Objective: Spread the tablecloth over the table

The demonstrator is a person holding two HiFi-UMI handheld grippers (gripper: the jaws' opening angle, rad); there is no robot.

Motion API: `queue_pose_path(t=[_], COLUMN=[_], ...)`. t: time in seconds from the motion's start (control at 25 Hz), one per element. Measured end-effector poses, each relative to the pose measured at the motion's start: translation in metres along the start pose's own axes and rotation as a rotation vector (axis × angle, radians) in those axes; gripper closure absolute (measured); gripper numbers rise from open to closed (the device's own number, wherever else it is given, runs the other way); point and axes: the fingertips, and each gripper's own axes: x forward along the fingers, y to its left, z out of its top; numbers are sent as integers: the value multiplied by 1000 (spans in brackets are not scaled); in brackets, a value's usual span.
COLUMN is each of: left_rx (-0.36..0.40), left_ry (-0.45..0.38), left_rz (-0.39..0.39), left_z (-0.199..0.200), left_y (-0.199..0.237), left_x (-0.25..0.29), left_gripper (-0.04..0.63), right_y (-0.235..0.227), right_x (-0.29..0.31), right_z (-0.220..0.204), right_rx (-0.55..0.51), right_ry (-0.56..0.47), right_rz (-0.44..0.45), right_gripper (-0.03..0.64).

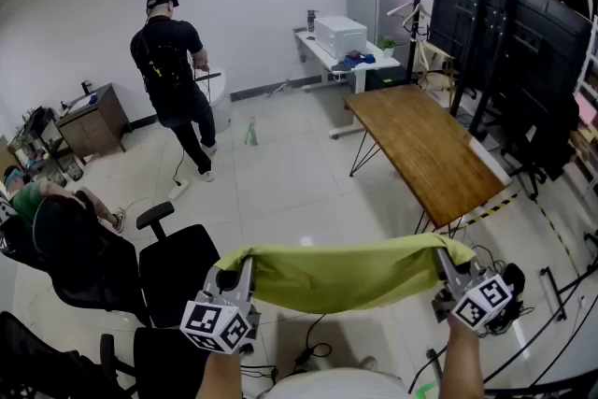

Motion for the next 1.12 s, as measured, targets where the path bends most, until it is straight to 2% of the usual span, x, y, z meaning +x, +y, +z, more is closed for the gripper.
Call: queue_pose_path(t=[0.36,0.6,0.8,0.96,1.12], left_rx=[7,-11,-23,-21,-50], left_ry=[-48,-49,-35,-43,-77], left_rz=[31,80,147,194,234], left_z=[16,11,3,15,32], left_y=[55,85,102,103,101], left_x=[-10,6,45,106,162], left_gripper=[588,588,588,589,588], right_y=[31,22,-13,-62,-107], right_x=[52,100,146,180,208], right_z=[-7,-14,-19,-9,2], right_rx=[17,28,38,27,21], right_ry=[6,14,8,-6,-1], right_rz=[48,98,162,213,286], right_gripper=[606,606,606,606,606])
